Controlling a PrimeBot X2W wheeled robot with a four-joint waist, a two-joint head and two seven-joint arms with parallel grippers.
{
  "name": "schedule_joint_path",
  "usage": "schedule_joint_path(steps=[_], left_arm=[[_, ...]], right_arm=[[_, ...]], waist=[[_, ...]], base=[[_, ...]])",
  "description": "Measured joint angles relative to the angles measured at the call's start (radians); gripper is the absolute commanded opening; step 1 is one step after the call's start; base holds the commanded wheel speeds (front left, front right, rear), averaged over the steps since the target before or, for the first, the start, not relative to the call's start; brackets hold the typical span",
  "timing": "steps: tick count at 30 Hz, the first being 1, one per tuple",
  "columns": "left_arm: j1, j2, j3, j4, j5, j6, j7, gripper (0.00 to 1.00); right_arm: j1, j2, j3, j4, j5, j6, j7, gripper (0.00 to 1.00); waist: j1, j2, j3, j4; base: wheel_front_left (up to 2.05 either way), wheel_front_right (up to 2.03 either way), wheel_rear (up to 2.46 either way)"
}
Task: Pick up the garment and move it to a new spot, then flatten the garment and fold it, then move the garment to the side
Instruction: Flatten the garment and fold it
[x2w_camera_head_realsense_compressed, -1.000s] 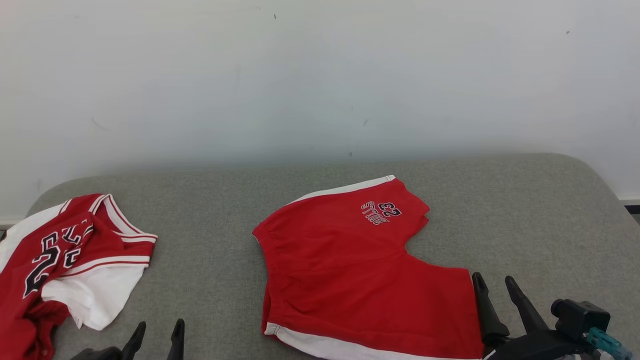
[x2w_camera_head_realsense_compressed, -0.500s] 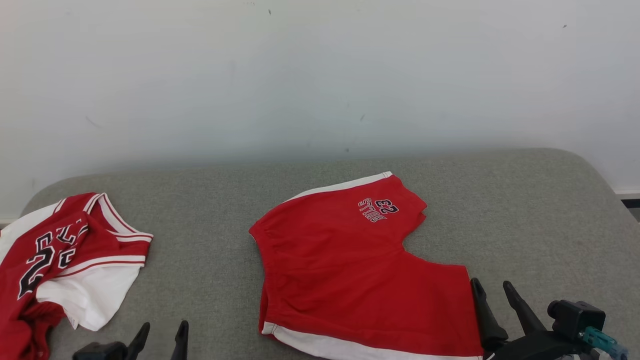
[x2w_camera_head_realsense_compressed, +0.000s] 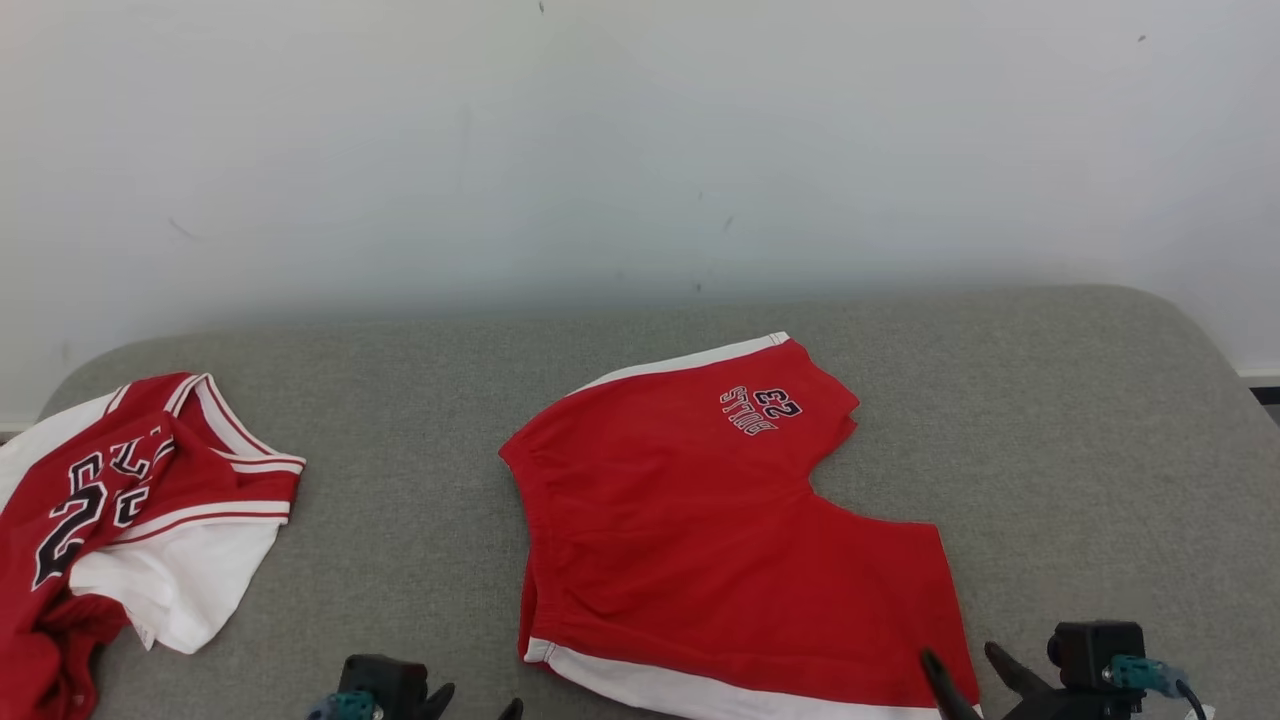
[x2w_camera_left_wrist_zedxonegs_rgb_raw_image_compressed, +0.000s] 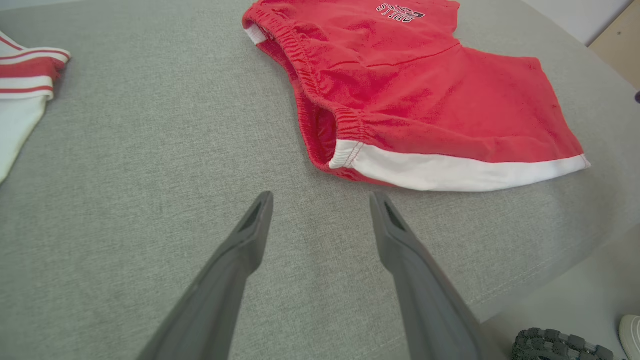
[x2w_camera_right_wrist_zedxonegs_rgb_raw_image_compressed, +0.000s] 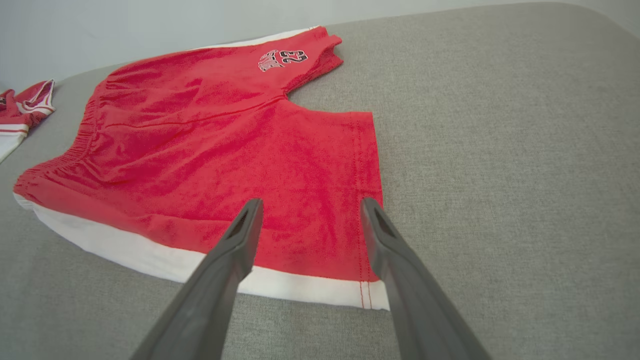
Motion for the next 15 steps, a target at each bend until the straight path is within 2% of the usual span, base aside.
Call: schedule_joint_path(steps=[8,15], left_arm=[[-0.078,-0.05,-0.02,0.109,-0.002,-0.016,0.069,1.0],[-0.145,-0.074,-0.021,0.182,-0.004,-0.028,0.093,1.0]], right_arm=[[0.016,0.012,0.017,0.051,-0.002,-0.007,0.096,1.0],[0.016,0.025,0.006,0.09,-0.005,-0.007,0.123,1.0]], waist=[[0.0,0.0001,0.037,-0.017],[0.0,0.0001,0.061,-0.043]], base=[[0.0,0.0,0.0],[0.0,0.0,0.0]])
